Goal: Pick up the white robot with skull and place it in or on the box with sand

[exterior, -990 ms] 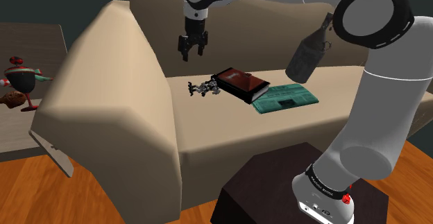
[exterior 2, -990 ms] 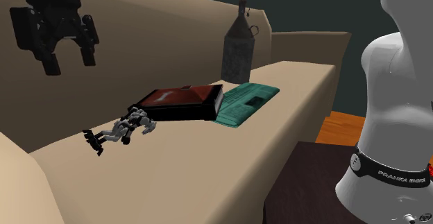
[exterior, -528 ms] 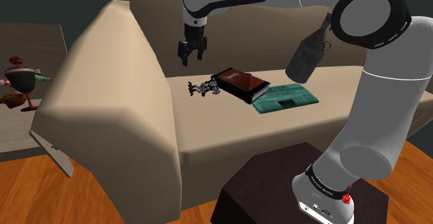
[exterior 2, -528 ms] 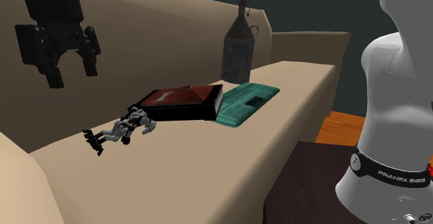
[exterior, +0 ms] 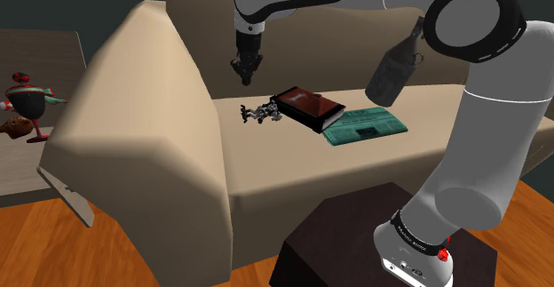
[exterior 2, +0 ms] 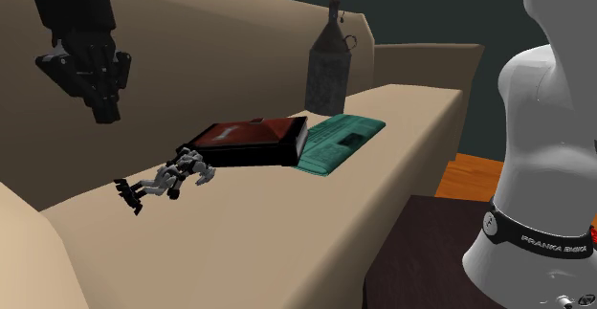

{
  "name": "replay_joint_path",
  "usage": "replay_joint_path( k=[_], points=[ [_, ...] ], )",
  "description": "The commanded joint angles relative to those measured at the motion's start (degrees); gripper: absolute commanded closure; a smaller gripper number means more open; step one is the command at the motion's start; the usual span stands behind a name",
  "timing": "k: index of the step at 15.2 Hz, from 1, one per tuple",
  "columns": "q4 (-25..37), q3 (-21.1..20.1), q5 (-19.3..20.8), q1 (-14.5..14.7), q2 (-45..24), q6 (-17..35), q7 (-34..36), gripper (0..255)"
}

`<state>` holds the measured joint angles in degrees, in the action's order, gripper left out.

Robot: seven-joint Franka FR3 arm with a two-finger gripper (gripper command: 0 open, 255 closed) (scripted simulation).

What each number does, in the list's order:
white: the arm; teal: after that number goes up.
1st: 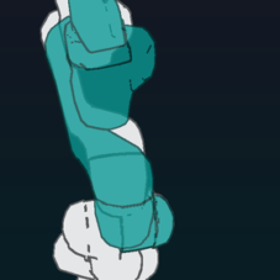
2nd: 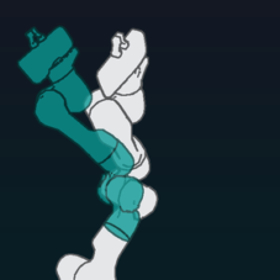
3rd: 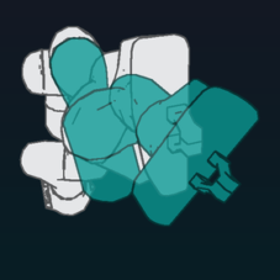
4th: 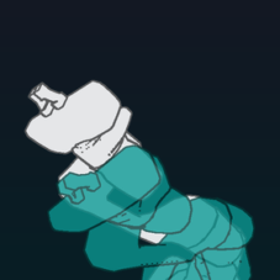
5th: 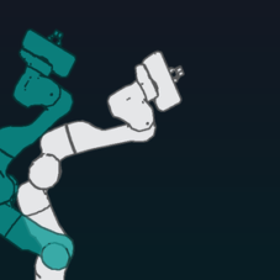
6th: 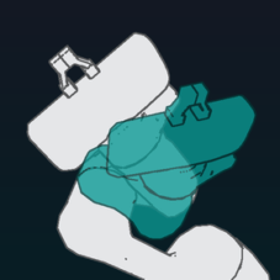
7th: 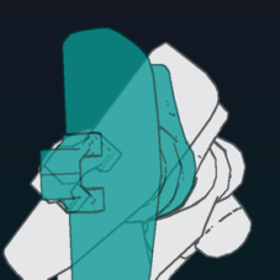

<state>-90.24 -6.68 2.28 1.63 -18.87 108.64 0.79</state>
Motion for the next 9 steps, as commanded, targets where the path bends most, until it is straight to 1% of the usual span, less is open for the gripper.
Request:
replay_joint_path(
  k=[1, 6, 7, 9],
  points=[
    [0.0, 0.0, 0.0, 0.0, 0.0, 0.0, 0.0, 255],
    [0.0, 0.0, 0.0, 0.0, 0.0, 0.0, 0.0, 255],
    [0.0, 0.0, 0.0, 0.0, 0.0, 0.0, 0.0, 0],
    [-5.4, 0.0, -1.1, -1.6, 2.4, 2.3, -4.1, 0]
  ],
)
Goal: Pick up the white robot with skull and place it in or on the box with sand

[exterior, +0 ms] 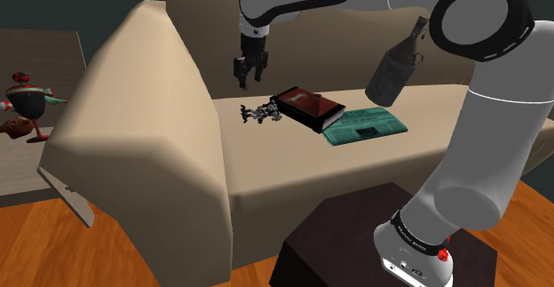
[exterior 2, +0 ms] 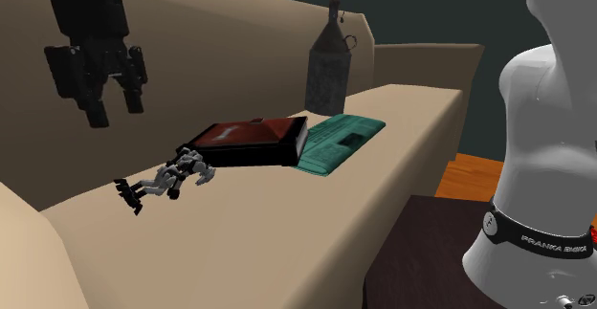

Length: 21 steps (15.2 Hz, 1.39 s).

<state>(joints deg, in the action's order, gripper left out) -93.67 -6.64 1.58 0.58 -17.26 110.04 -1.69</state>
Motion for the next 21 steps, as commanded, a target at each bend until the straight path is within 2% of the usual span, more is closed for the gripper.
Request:
replay_joint_path(
  k=[1, 6, 9, 16, 21],
  points=[
    [-4.4, 0.1, -0.9, -1.3, 1.8, 2.0, -3.7, 0],
    [-14.8, 0.8, -3.2, -5.0, 5.6, 6.3, -14.6, 0],
    [-18.8, 1.4, -4.0, -6.7, 6.7, 7.9, -20.1, 0],
    [-21.8, 1.3, -4.0, -6.5, 4.7, 13.0, -20.0, 0],
    [-22.0, 1.3, -4.0, -6.5, 4.5, 13.4, -20.0, 0]
  ],
)
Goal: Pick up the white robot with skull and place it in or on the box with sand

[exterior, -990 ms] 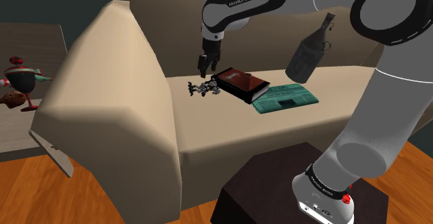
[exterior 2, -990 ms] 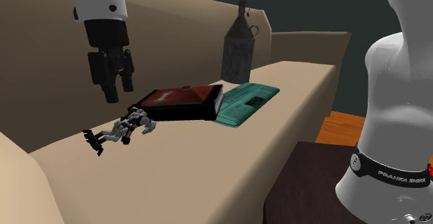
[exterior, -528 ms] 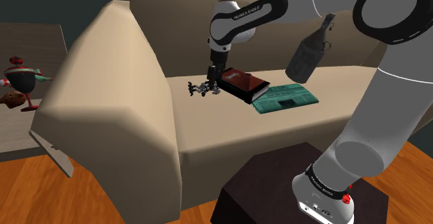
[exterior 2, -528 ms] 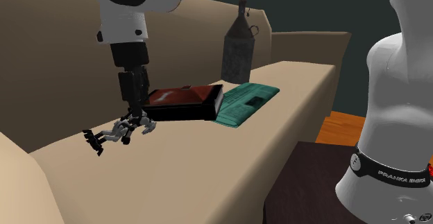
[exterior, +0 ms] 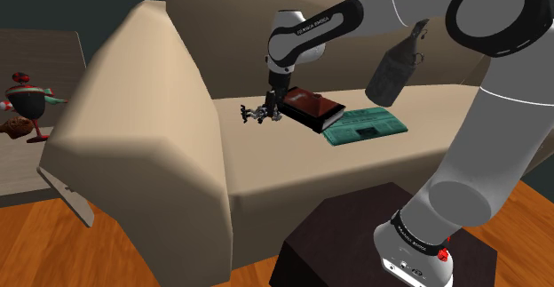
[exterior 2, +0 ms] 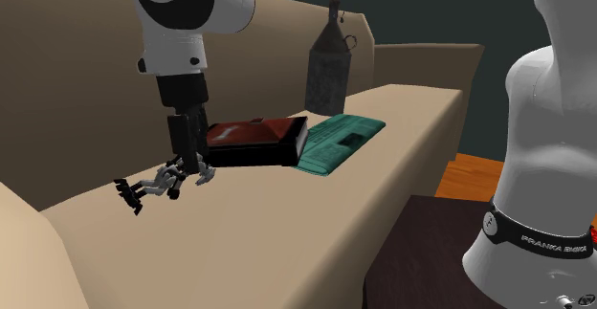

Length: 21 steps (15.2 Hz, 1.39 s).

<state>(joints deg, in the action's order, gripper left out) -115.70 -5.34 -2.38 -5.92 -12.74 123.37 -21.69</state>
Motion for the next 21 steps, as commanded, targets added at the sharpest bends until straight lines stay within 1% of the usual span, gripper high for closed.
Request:
replay_joint_path(
  k=[1, 3, 4, 13, 21],
  points=[
    [0.0, 0.0, 0.0, 0.0, 0.0, 0.0, 0.0, 0],
    [0.0, 0.0, 0.0, 0.0, 0.0, 0.0, 0.0, 0],
    [0.0, 0.0, 0.0, 0.0, 0.0, 0.0, 0.0, 255],
    [0.0, 0.0, 0.0, 0.0, 0.0, 0.0, 0.0, 255],
    [2.6, 0.0, -0.2, -0.1, 2.9, -5.5, 0.1, 255]
  ],
)
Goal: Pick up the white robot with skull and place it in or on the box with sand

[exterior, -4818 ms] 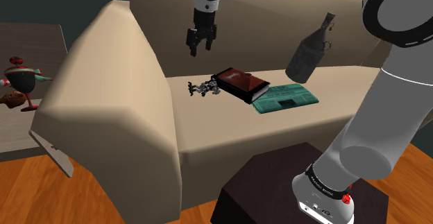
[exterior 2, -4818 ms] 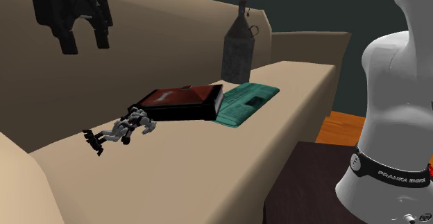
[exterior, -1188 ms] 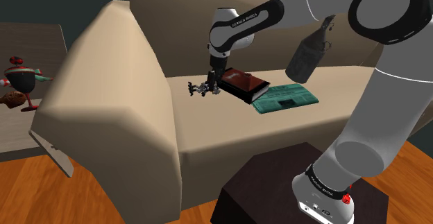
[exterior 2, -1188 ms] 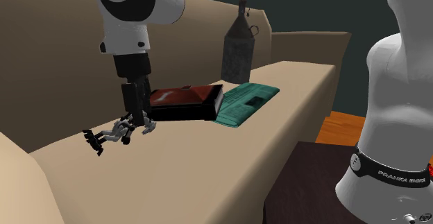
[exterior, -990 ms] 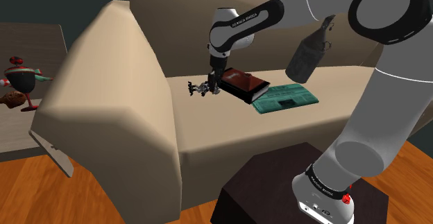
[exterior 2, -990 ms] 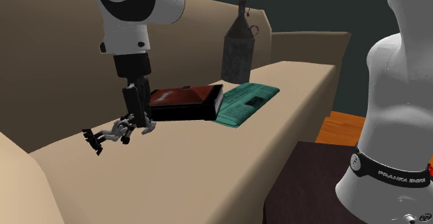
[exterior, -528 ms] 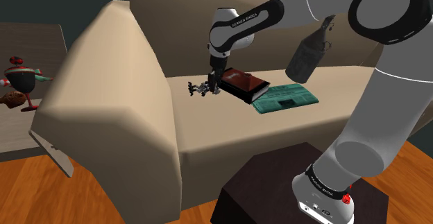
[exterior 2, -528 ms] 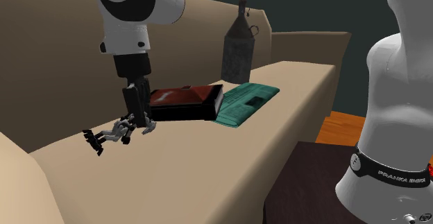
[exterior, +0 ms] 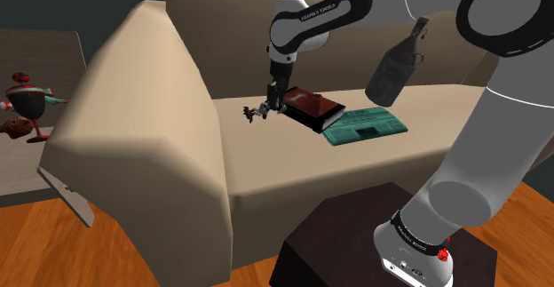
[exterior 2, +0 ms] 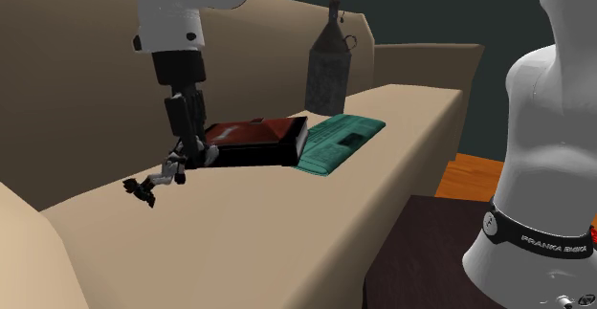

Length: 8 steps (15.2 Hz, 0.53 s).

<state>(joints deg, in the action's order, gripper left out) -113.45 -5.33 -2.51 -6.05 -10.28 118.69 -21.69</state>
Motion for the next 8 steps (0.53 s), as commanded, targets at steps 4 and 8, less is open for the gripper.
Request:
replay_joint_path(
  k=[4, 8],
  points=[
    [1.9, -0.1, -0.1, 0.0, 1.7, -3.7, 0.2, 255],
    [3.7, -0.1, -0.1, 0.0, 2.8, -6.5, 0.2, 255]
  ],
)
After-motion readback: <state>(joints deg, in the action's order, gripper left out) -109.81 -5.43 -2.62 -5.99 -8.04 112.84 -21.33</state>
